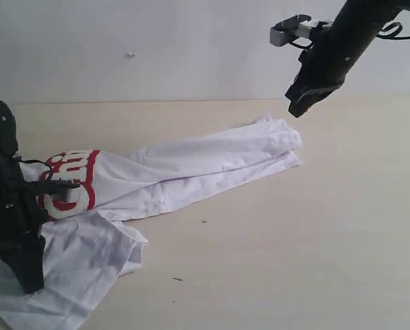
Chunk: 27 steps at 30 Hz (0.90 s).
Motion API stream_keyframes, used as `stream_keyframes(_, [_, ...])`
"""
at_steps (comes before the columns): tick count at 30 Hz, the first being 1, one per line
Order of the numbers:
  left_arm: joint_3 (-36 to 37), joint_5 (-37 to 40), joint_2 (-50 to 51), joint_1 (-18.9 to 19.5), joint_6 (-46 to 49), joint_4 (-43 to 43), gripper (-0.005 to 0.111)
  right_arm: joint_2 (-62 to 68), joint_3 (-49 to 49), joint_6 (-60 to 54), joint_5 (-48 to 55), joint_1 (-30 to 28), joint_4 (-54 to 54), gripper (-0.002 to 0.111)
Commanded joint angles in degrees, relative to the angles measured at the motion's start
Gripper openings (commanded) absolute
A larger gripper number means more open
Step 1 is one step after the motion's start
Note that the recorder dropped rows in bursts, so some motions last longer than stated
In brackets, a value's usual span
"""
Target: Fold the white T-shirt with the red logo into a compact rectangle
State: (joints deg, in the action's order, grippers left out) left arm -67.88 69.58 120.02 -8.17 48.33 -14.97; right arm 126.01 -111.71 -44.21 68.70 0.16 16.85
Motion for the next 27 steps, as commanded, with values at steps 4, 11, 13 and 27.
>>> stream_keyframes(4, [0.6, -18.9, -11.3, 0.3, 1.7, 0.7, 0.0, 1.4, 5.5, -7.1, -7.6, 2.2, -9.0, 0.037])
stream_keyframes(11, [0.6, -33.0, -17.8, 0.3, 4.3, 0.6, 0.0, 4.6, 5.6, -5.8, -20.0, 3.1, -13.9, 0.041])
stream_keyframes(13, [0.6, -35.6, -17.7, 0.3, 4.3, 0.6, 0.0, 6.1, 5.6, -6.9, -21.9, 3.9, -14.4, 0.043])
stream_keyframes(27, [0.6, -45.9, -14.1, 0.3, 7.6, 0.6, 0.0, 9.2, 5.6, -8.0, -32.6, 6.5, -20.9, 0.0])
